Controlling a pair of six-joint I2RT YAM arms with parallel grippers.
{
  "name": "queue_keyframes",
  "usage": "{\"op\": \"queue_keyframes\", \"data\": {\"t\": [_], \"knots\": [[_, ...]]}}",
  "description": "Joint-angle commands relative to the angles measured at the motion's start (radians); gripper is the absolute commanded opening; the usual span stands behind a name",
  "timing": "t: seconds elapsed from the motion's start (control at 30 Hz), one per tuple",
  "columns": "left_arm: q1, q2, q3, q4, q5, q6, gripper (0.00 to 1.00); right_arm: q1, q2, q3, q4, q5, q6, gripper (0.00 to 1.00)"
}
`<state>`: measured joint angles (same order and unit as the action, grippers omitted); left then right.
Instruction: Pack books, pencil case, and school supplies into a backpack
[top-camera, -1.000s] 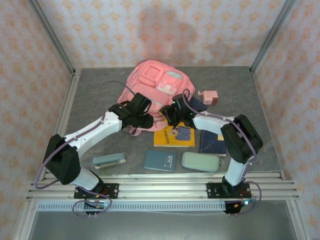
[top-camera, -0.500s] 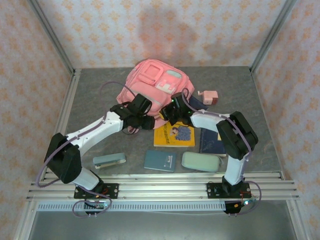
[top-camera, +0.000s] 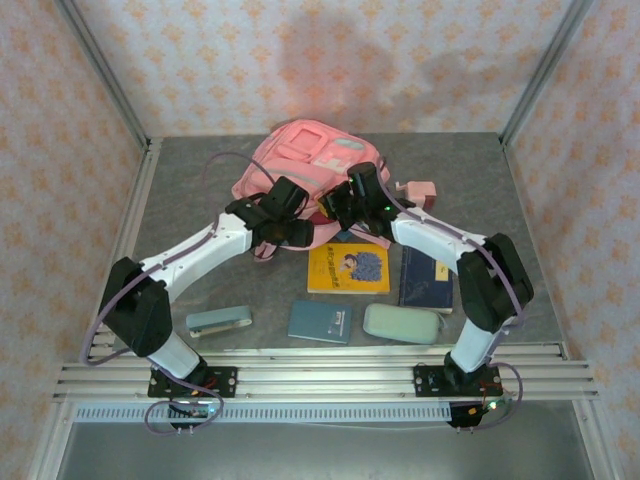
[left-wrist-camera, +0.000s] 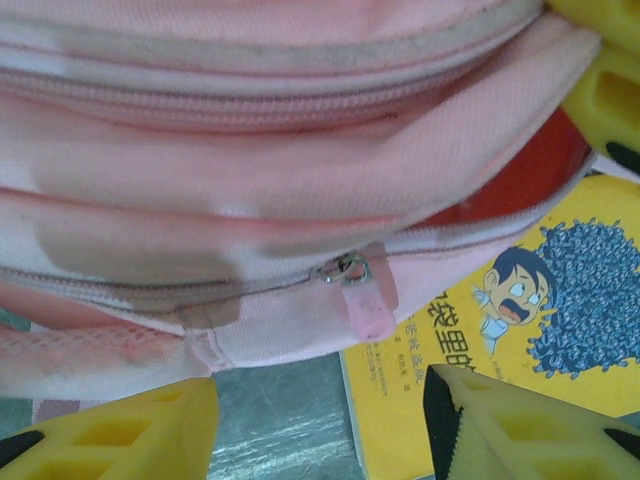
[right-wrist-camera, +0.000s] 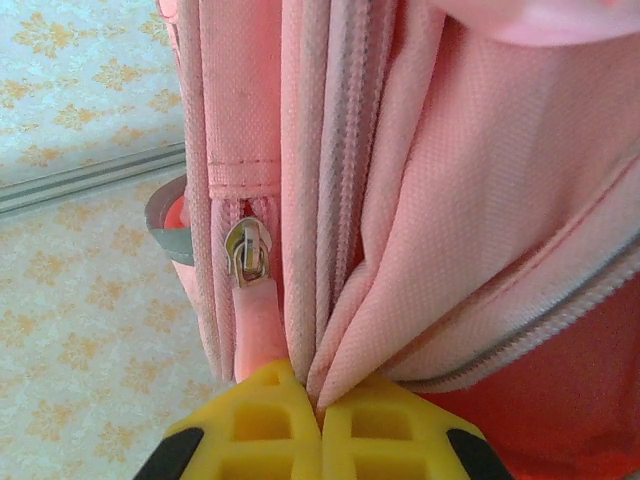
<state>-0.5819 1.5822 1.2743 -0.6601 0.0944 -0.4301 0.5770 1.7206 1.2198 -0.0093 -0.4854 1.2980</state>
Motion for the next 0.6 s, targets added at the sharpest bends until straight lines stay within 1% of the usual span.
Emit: {"op": "queue_keyframes", "data": {"t": [0.0, 0.17, 0.33, 0.43, 0.5, 0.57], "knots": [[0.006, 0.031, 0.03, 0.025, -0.067, -0.041, 0.58, 0.002, -0.07, 0.056, 0.05, 0.004, 0.026, 0.0], [0.0, 0.072, 0.041, 0.054, -0.108, -0.097, 0.58, 0.009, -0.088, 0.048, 0.075, 0.036, 0.096, 0.0], [-0.01, 0.101, 0.04, 0.07, -0.203, -0.16, 0.55, 0.022, -0.089, 0.036, 0.14, 0.051, 0.19, 0.0], [-0.012, 0.119, 0.046, 0.08, -0.252, -0.175, 0.5, 0.036, -0.088, 0.038, 0.169, 0.055, 0.223, 0.0], [-0.013, 0.135, 0.055, 0.085, -0.266, -0.175, 0.42, 0.044, -0.088, 0.046, 0.172, 0.056, 0.229, 0.0], [-0.013, 0.147, 0.063, 0.096, -0.263, -0.168, 0.32, 0.05, -0.088, 0.053, 0.172, 0.054, 0.228, 0.0]]}}
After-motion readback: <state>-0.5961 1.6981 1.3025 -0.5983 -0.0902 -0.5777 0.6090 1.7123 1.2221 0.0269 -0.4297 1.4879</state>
